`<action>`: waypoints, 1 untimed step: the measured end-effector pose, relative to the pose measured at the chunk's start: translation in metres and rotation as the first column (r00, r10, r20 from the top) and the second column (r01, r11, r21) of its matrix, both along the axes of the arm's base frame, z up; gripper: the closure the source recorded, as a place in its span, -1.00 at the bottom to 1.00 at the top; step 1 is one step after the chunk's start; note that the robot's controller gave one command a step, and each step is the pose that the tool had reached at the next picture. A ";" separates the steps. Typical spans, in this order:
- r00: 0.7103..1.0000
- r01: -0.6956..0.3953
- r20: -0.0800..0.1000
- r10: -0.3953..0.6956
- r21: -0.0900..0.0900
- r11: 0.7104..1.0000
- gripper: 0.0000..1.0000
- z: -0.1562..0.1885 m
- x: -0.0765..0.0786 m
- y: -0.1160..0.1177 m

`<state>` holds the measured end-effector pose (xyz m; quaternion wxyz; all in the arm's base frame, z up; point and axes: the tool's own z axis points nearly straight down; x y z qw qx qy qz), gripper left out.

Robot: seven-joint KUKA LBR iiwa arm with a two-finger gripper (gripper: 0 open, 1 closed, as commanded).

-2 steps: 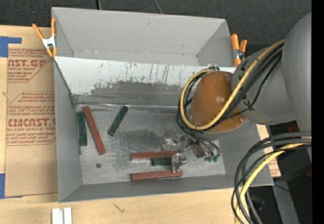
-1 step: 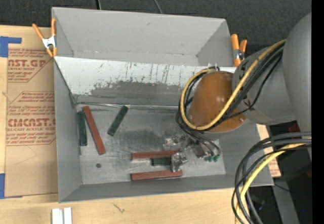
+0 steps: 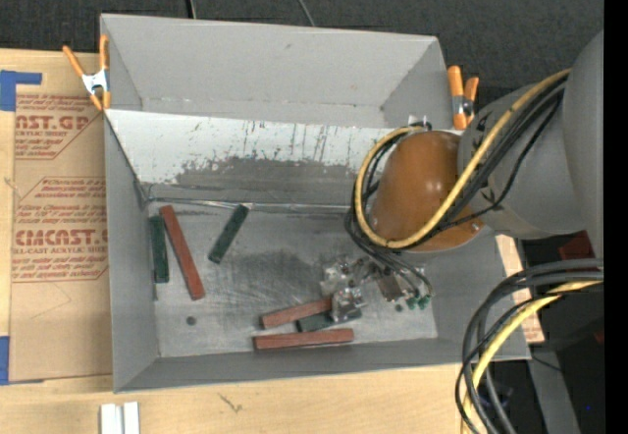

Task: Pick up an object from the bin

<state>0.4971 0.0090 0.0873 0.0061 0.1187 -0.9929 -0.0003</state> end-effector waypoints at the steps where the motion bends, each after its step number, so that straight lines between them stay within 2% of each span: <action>1: 1.000 -0.001 0.009 0.001 0.001 1.000 1.00 0.036 0.001 0.001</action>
Offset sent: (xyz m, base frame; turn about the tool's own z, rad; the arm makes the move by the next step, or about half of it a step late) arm 0.0000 0.0001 0.0241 0.0000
